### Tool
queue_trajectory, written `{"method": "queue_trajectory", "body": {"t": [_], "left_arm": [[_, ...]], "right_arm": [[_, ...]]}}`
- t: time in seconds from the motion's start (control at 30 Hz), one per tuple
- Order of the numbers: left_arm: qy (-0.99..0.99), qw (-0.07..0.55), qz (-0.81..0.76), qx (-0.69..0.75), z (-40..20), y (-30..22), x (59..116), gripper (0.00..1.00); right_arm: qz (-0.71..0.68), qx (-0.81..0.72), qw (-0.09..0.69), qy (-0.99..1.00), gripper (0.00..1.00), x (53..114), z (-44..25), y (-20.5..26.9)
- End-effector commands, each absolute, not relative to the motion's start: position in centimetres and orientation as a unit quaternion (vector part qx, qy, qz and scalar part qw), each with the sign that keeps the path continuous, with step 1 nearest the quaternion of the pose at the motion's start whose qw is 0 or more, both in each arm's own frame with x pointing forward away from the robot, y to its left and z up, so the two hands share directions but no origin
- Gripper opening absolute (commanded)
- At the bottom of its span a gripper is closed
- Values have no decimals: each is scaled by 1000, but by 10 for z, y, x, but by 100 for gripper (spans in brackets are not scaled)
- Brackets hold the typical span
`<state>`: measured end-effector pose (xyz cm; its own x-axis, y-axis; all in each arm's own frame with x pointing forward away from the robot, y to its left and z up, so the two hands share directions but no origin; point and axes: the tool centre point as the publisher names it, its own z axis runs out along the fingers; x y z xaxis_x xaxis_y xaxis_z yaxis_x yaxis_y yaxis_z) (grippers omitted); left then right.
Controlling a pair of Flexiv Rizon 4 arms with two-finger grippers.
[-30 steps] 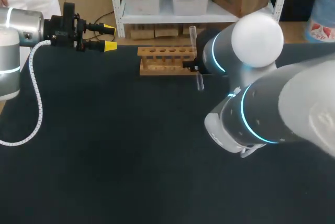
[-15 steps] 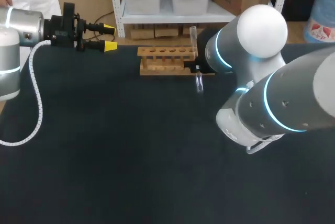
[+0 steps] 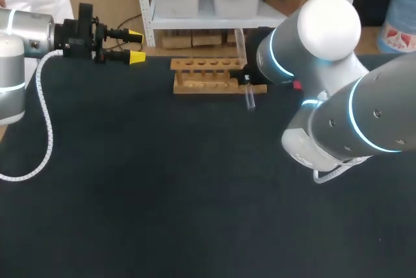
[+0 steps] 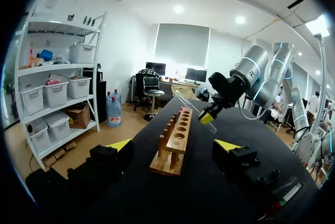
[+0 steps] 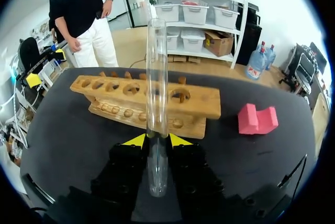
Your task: Grasp the test tube, adjust it, and insert it.
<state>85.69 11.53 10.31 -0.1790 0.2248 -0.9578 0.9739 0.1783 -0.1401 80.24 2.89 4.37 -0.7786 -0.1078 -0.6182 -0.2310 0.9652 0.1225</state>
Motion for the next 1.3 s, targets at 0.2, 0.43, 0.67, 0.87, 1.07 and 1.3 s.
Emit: {"method": "queue_trajectory", "body": {"t": [0.2, 0.43, 0.67, 0.87, 1.07, 1.3], "left_arm": [[634, 434, -432, 472, 102, 116, 856, 100], [634, 434, -432, 472, 102, 116, 856, 100], [634, 434, -432, 472, 102, 116, 856, 100], [634, 434, -432, 472, 102, 116, 856, 100], [634, 434, -432, 472, 102, 116, 856, 100], [634, 434, -432, 472, 102, 116, 856, 100]], "right_arm": [[55, -63, 378, 922, 0, 776, 75, 25], [45, -53, 399, 915, 0, 767, 93, 22], [37, -48, 416, 907, 0, 759, 108, 22], [48, -42, 425, 903, 0, 757, 111, 22], [66, -42, 427, 901, 0, 756, 113, 22], [66, -42, 427, 901, 0, 756, 113, 22]]}}
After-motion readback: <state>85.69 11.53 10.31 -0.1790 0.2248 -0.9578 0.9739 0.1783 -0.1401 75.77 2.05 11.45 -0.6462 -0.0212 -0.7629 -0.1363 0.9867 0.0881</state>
